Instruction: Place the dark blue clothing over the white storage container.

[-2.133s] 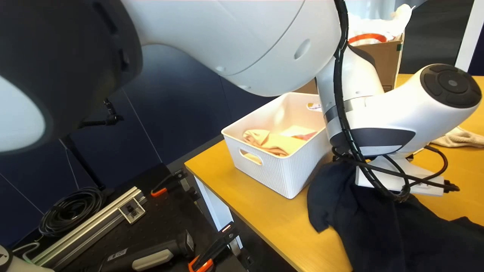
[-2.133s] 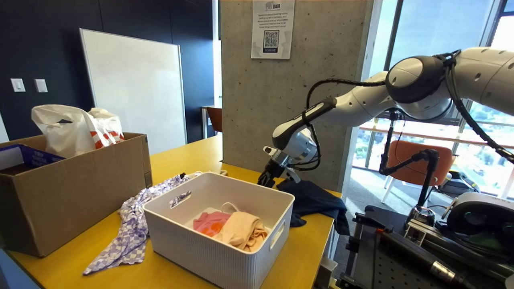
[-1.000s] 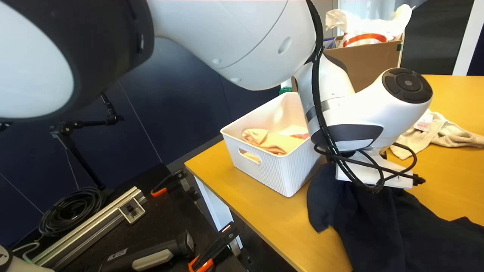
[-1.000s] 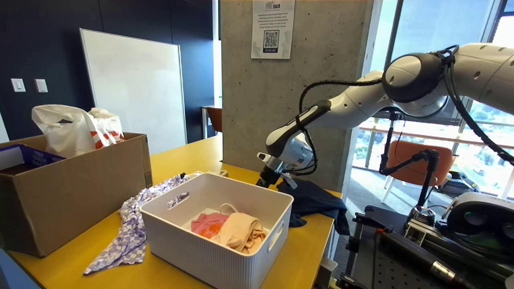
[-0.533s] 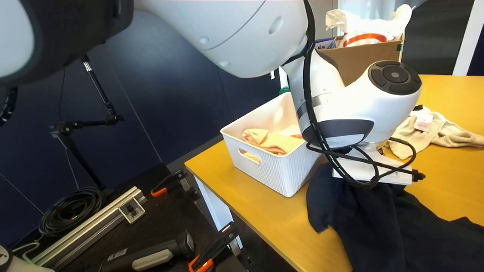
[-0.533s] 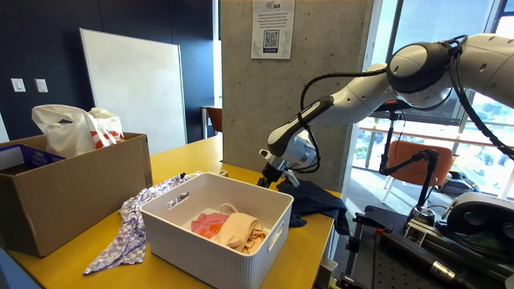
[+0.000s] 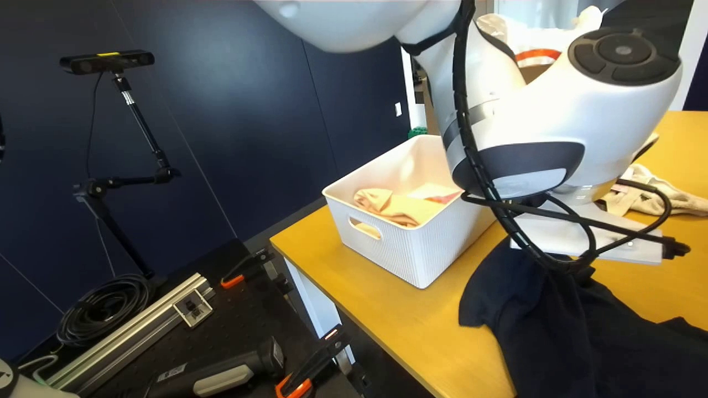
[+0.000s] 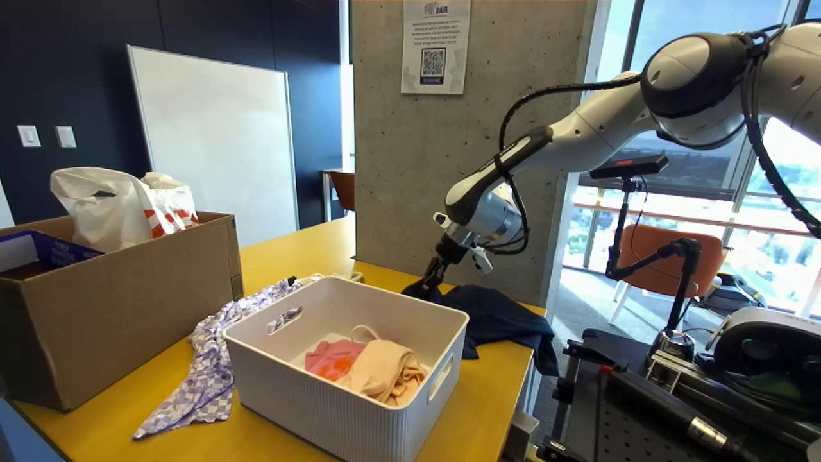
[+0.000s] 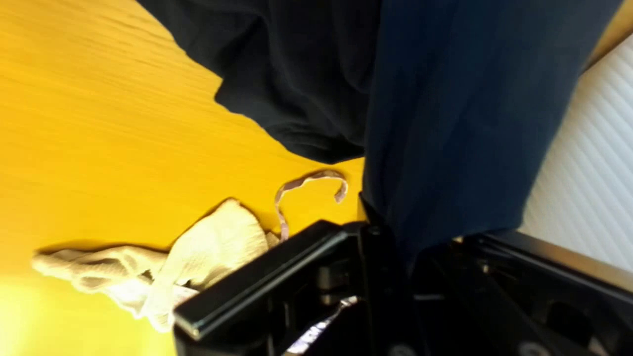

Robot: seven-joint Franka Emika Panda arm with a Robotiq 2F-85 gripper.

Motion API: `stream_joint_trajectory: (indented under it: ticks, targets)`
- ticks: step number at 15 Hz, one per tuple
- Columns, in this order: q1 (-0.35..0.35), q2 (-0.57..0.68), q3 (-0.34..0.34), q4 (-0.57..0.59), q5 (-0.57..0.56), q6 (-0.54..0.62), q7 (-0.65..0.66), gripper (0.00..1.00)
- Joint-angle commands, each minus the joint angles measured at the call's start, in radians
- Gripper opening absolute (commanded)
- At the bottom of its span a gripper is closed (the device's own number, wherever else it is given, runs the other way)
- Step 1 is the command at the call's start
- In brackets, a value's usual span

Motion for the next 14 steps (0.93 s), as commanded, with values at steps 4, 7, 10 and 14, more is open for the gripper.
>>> stream_joint_trajectory:
  ticks: [4, 7, 10, 14]
  targets:
    - [-0.017, -0.201, 0.019, -0.060, 0.026, -0.052, 0.089, 0.01]
    - [0.051, -0.284, 0.025, -0.034, 0.029, -0.100, 0.147, 0.01]
    - [0.139, -0.356, 0.024, -0.007, 0.036, -0.129, 0.181, 0.01]
    - [0.279, -0.452, 0.022, 0.010, 0.055, -0.168, 0.230, 0.01]
